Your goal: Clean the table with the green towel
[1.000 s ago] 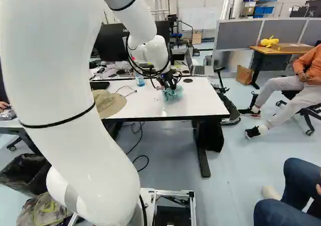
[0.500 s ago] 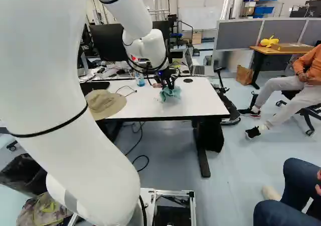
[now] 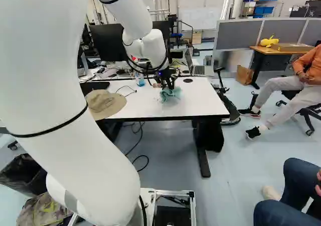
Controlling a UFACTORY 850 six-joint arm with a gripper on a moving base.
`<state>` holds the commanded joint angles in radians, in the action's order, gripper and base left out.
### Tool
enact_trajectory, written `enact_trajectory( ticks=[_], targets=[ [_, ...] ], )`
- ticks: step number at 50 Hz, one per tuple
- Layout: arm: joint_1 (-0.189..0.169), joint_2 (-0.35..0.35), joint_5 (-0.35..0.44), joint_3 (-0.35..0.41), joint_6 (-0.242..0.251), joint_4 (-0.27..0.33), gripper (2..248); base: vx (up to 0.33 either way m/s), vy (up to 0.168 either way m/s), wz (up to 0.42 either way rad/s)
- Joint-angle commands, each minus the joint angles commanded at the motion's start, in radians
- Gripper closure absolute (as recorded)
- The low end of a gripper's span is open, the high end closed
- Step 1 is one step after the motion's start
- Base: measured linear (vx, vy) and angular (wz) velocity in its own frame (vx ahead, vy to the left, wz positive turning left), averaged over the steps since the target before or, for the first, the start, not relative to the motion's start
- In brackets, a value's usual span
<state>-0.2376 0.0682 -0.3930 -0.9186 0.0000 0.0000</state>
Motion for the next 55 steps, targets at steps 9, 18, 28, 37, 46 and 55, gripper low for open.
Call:
enact_trajectory(
  ticks=[9, 18, 28, 37, 46, 55],
  targets=[
    [0.004, -0.001, 0.009, 0.001, 0.000, 0.000, 199, 0.000, 0.000, 0.000],
    [0.027, -0.007, 0.028, 0.008, 0.000, 0.000, 199, 0.000, 0.000, 0.000],
    [0.063, -0.004, 0.064, 0.005, 0.000, -0.002, 199, 0.000, 0.000, 0.000],
    [0.088, -0.010, 0.103, 0.011, 0.000, -0.008, 199, 0.000, 0.000, 0.000],
    [0.111, -0.040, 0.127, 0.041, 0.000, -0.009, 199, 0.000, 0.000, 0.000],
    [0.130, -0.063, 0.140, 0.066, 0.000, -0.009, 199, 0.000, 0.000, 0.000]
  ],
)
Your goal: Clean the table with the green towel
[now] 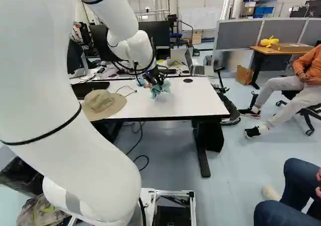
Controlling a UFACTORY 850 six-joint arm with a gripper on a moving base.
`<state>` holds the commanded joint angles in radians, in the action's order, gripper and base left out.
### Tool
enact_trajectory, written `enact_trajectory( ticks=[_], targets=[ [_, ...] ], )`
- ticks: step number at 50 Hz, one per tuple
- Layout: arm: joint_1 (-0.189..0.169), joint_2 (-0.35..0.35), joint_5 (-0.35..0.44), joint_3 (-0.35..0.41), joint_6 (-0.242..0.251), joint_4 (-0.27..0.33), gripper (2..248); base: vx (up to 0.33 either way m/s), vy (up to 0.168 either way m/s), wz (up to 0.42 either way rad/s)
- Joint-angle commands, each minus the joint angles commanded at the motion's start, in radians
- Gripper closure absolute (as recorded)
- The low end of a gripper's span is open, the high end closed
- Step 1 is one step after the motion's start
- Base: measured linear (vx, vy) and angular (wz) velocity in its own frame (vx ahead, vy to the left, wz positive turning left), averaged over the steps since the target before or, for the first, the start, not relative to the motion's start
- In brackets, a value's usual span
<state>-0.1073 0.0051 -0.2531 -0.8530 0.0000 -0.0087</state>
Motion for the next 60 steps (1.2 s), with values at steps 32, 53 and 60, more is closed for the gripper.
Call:
enact_trajectory(
  ticks=[32, 53, 60],
  targets=[
    [0.010, 0.033, 0.024, -0.021, 0.000, 0.000, 199, 0.000, 0.000, 0.000],
    [0.028, 0.059, 0.104, 0.005, 0.000, 0.000, 199, 0.000, 0.000, 0.000],
    [0.027, 0.060, 0.142, 0.023, 0.000, 0.000, 199, 0.000, 0.000, 0.000]
  ],
)
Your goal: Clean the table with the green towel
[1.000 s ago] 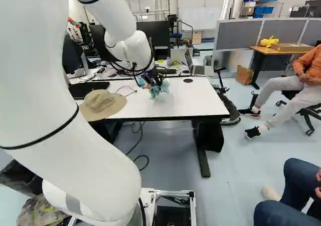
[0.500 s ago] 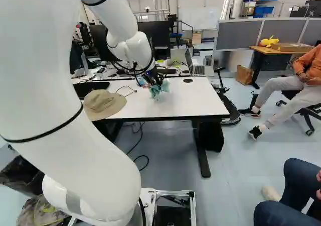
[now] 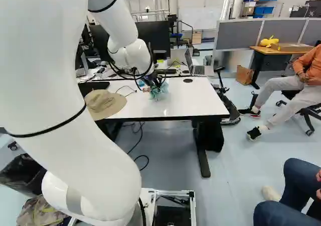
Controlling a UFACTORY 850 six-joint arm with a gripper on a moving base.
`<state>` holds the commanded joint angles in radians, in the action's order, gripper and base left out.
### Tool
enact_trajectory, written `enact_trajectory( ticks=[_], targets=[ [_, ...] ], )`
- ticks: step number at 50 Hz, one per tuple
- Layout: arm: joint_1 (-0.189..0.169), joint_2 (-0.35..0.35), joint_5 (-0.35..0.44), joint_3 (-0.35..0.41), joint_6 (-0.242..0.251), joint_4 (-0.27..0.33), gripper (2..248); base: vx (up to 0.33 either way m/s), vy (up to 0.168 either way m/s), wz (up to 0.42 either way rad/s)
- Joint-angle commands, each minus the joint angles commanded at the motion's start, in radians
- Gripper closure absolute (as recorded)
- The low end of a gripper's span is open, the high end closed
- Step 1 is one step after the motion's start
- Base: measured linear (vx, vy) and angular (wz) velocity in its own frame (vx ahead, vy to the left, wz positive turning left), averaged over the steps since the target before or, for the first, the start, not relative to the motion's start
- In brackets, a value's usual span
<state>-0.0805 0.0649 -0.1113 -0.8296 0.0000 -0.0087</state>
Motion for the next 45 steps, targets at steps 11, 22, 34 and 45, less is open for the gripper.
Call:
enact_trajectory(
  ticks=[11, 22, 34, 45],
  targets=[
    [0.001, -0.007, 0.064, 0.037, 0.000, 0.000, 199, 0.000, 0.000, 0.000],
    [0.003, 0.015, 0.114, 0.042, 0.000, 0.000, 199, 0.000, 0.000, 0.000],
    [0.005, 0.047, 0.143, 0.040, 0.000, 0.000, 199, 0.000, 0.000, 0.000],
    [0.016, 0.061, 0.168, 0.054, 0.000, 0.000, 199, 0.000, 0.000, 0.000]
  ],
)
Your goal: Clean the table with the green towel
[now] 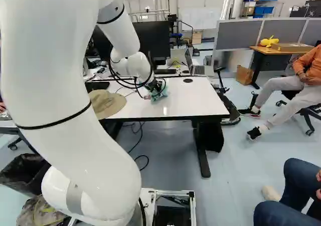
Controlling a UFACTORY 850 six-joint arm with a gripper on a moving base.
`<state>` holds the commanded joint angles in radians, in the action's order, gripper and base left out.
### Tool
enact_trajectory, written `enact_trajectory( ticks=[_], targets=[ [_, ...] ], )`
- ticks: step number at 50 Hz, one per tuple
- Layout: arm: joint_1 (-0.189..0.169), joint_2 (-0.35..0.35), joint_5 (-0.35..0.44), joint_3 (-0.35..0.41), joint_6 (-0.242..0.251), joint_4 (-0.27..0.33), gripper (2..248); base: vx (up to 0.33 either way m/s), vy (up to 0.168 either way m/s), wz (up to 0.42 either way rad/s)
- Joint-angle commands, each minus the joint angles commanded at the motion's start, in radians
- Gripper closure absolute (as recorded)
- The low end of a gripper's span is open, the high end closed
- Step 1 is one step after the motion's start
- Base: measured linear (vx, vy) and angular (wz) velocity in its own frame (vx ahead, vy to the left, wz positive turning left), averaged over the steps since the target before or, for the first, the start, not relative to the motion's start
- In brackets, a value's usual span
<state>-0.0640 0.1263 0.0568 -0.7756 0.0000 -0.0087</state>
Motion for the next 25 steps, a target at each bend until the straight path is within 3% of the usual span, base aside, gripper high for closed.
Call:
enact_trajectory(
  ticks=[25],
  targets=[
    [0.006, 0.023, 0.030, 0.004, 0.000, 0.000, 199, 0.000, 0.000, 0.000]
  ],
)
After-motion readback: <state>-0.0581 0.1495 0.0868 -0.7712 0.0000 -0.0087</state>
